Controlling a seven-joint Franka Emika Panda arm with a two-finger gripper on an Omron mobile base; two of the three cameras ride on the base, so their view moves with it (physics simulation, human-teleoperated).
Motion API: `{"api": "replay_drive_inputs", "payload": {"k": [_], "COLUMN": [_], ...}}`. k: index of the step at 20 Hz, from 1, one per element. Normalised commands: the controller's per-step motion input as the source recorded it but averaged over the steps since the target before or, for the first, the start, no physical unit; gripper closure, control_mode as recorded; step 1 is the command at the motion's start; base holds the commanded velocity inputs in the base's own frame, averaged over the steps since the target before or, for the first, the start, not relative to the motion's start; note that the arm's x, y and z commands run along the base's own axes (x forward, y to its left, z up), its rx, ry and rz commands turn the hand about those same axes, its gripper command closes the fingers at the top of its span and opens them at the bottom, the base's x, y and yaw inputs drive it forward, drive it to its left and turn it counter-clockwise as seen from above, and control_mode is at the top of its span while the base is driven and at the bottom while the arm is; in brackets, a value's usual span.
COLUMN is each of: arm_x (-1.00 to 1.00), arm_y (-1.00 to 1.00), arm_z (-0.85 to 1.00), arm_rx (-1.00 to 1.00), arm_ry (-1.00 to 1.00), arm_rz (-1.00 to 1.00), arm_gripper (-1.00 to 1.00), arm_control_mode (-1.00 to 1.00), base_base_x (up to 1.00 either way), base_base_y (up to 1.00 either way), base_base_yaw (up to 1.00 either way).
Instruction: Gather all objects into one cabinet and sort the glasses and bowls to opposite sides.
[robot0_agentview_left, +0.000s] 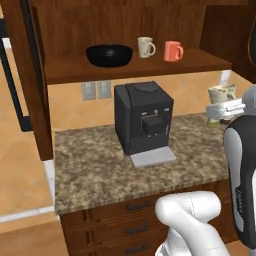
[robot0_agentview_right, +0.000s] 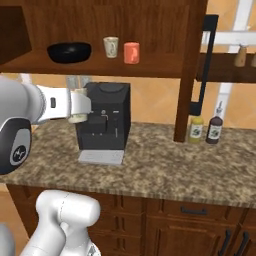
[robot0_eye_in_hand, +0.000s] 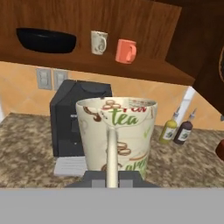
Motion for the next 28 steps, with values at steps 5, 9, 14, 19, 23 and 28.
{"api": "replay_drive_inputs", "payload": {"k": [5,9,14,19,23,28], "arm_x": [0.00,0.00,0.00,0.49,0.62,0.61], "arm_y": [0.00,0.00,0.00,-0.31,-0.20,-0.26], "arm_z": [0.00,0.00,0.00,0.19,0.65,0.35], "arm_rx": [0.00,0.00,0.00,0.00,0.00,0.04], "arm_ry": [0.00,0.00,0.00,0.02,0.00,0.00], "arm_rz": [0.00,0.00,0.00,-0.04,-0.15,-0.19], "arm_gripper": [1.00,1.00,1.00,1.00,1.00,1.00], "arm_control_mode": [1.00,1.00,1.00,-1.00,-1.00,-1.00], "base_base_x": [0.53,0.55,0.51,0.00,0.00,0.00], "base_base_y": [-0.19,-0.25,-0.29,0.00,0.00,0.00], "base_base_yaw": [-0.11,-0.04,0.00,0.00,0.00,0.00]}}
